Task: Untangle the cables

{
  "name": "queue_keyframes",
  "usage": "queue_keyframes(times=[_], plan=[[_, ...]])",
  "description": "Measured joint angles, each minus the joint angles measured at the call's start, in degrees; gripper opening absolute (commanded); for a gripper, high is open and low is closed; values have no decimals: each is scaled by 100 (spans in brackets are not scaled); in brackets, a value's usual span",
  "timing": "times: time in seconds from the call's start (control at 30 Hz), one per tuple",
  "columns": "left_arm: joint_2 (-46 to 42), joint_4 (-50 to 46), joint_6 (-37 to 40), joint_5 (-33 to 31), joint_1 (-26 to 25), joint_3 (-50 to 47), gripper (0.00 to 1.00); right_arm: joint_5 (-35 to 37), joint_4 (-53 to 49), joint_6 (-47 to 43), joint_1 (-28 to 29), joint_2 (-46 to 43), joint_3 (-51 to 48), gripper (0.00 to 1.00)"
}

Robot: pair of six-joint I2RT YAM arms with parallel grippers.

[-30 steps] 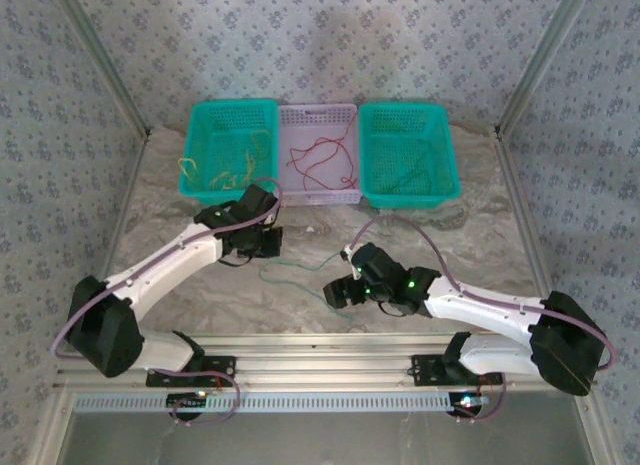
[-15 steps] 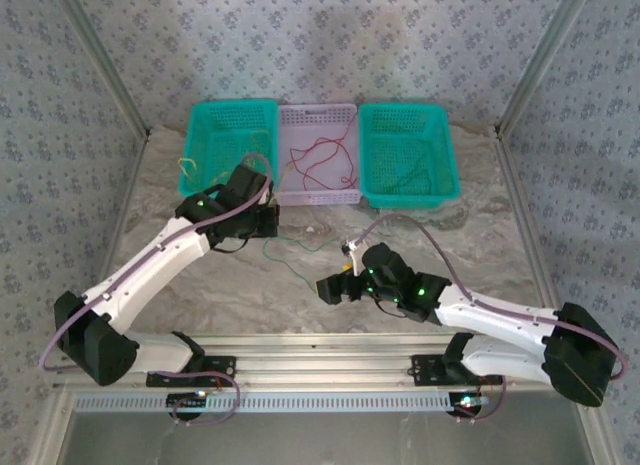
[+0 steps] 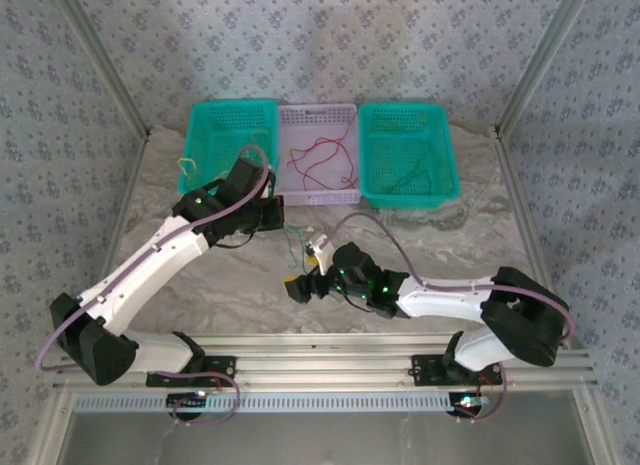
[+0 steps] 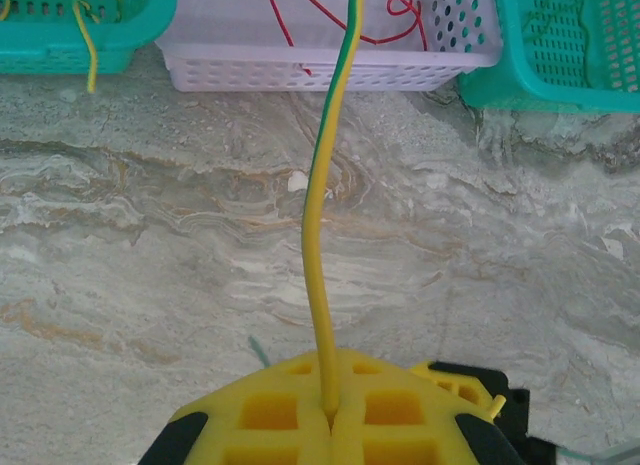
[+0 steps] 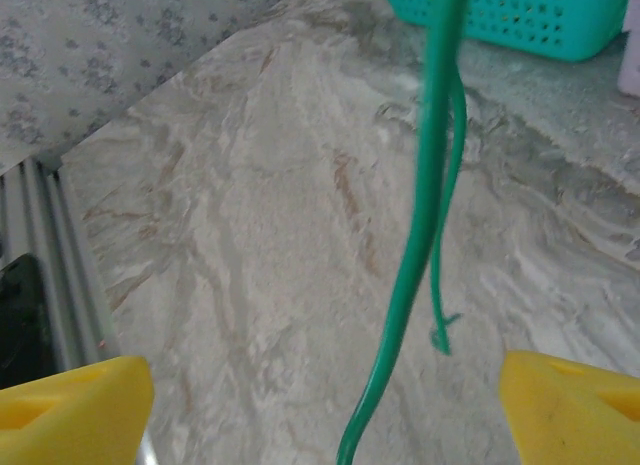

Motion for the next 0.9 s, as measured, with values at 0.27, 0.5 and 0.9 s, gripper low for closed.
queue_keyframes(times=[0.27,0.5,0.9], plan=[[-13,-205,101,-190,2,575,0,306,94,-229,-201,170,175,27],[-13,-337,153,-289,7,595,0,319,63,-232,-227,111,184,17],[-13,-334,149,-245,7,595,0,140,581,-205,-251,162,109,60]])
